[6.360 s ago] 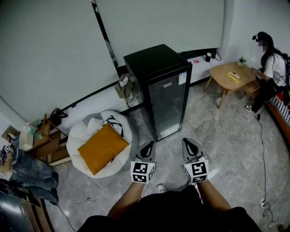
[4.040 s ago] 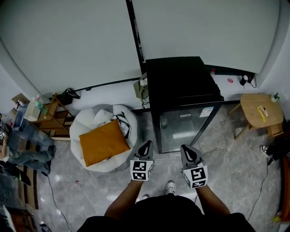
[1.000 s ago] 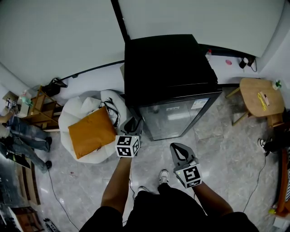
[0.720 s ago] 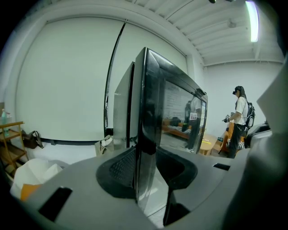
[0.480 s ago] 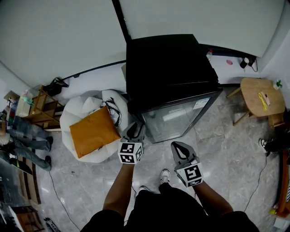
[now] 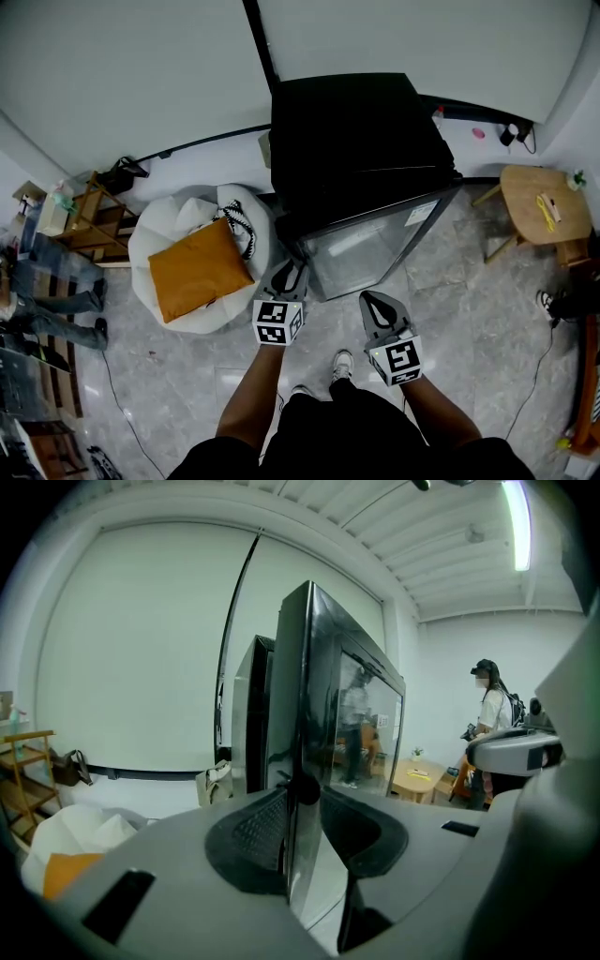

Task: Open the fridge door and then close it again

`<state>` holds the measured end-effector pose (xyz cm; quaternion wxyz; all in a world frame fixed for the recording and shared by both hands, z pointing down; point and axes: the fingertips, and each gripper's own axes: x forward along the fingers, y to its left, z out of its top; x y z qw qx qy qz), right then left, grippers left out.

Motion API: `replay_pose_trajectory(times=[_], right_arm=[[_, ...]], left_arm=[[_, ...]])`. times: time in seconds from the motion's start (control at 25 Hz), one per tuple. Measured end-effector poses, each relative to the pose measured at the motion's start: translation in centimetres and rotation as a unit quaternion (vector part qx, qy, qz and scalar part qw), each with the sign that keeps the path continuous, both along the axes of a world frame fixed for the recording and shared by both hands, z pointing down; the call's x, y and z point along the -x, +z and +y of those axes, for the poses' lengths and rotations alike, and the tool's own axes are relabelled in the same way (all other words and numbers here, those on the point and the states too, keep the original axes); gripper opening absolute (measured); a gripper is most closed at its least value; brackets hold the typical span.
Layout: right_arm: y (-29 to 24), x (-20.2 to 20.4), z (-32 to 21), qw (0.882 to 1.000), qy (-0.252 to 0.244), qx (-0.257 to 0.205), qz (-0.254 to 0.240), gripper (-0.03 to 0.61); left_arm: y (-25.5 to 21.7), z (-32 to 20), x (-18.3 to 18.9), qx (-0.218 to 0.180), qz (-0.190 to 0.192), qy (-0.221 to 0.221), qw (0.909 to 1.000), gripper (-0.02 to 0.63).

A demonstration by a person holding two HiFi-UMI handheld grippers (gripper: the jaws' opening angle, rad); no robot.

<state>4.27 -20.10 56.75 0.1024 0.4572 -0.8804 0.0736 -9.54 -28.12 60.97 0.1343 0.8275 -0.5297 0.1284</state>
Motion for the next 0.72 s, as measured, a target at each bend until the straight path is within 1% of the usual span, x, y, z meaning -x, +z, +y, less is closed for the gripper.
replay_pose_trajectory(times=[0.2,0.36,0.48,0.6,0.72], right_arm=[[-0.4,-0.4,0.4,1.0,0.005,-0.005,-0.002,0.018],[0.0,-1.5,0.4,1.0,0.028,0.0,0.007,0.018],[-0.5,-2.2,0.6,0.999,0.045,-0.011,0.004,0.018],[-1.1,-2.5,1.5,0.999,0.049,-0.018,0.009,0.018],[-1.3,-2.7,2.7,0.998,0.053,-0.016,0.014,0.018]], left_arm=[[0.0,1.0,-0.2,0.002,-0.003,0.006,1.0,0.12],[0.0,1.8,-0.6,0.0,-0.006,0.012,0.9999,0.112],[0.0,2.7,-0.9,-0.001,-0.004,0.015,0.9999,0.107],[-0.1,3.8,-1.3,0.001,-0.005,0.019,0.9998,0.103],[-0.1,5.1,-1.8,0.008,-0.005,0.023,0.9997,0.097]])
